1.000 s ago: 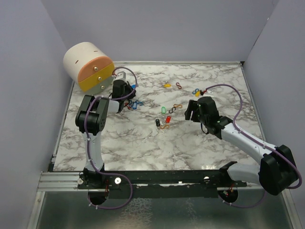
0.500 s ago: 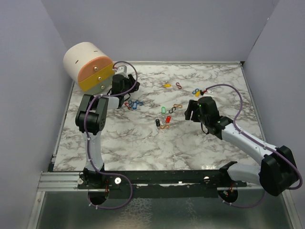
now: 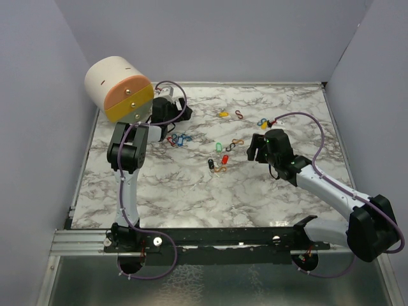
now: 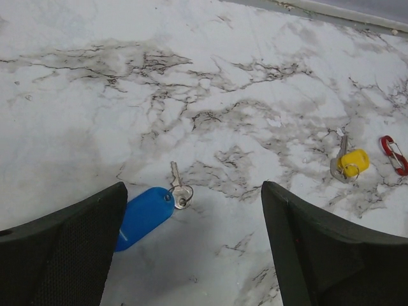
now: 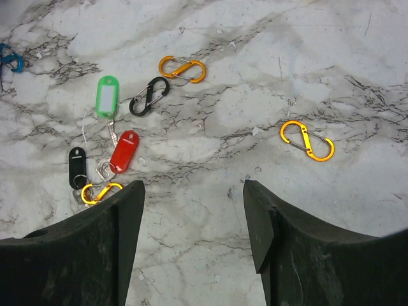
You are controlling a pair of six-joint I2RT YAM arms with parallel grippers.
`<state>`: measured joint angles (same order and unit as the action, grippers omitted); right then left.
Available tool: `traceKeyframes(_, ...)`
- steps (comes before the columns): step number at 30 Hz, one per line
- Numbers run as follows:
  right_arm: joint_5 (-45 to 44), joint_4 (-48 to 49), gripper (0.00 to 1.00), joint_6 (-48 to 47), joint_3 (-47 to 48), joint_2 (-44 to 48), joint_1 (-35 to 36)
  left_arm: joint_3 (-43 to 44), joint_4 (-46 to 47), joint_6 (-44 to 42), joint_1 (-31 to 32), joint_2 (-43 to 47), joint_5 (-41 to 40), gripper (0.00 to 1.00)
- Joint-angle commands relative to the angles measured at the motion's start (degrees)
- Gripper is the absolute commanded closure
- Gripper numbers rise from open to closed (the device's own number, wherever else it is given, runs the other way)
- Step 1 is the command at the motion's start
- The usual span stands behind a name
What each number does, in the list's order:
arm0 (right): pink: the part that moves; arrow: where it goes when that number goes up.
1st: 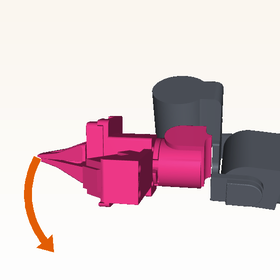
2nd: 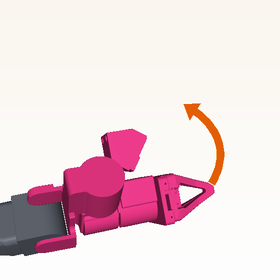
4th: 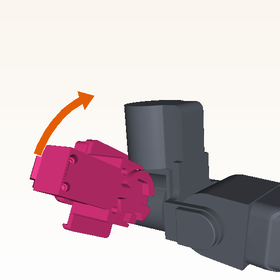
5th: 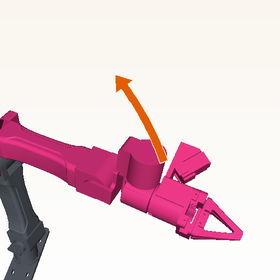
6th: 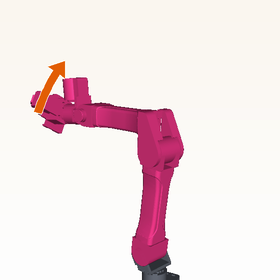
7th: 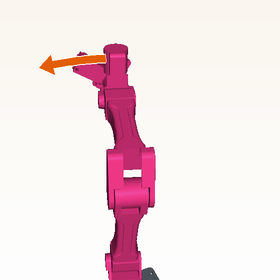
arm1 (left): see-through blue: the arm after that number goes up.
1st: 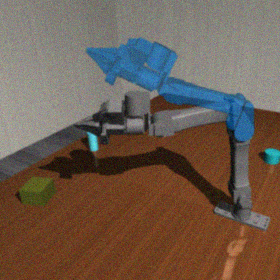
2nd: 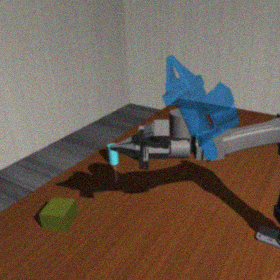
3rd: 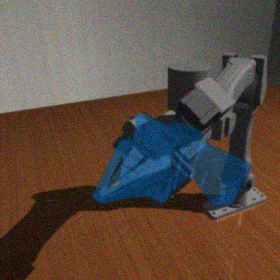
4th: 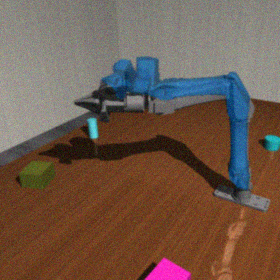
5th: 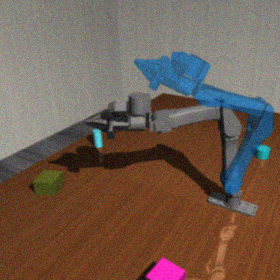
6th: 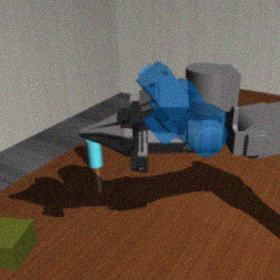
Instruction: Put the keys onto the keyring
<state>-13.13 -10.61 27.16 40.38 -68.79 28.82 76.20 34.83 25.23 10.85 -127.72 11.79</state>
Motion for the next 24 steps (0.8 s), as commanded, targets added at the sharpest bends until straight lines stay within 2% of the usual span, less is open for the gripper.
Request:
traceKeyframes(1,0.81,1.47,0.37,-0.56,-0.25,1.10,0.11,1.35,0.24,-1.70,-0.41,-1.47,1.49,0.12)
traceKeyframes(6,0.95,1.73,0.37,-0.60,-0.25,0.92,0.10,0.98,0.11,-2.35,-0.31,-1.58,1.24,0.14)
traceKeyframes(14,1.26,1.87,0.37,-0.49,-0.33,0.97,0.04,-0.66,0.02,-3.20,0.61,-1.06,1.15,0.25)
traceKeyframes(24,1.82,2.02,0.37,-0.54,-0.81,1.38,0.05,-3.08,0.06,-3.52,2.27,-0.77,1.47,0.32)
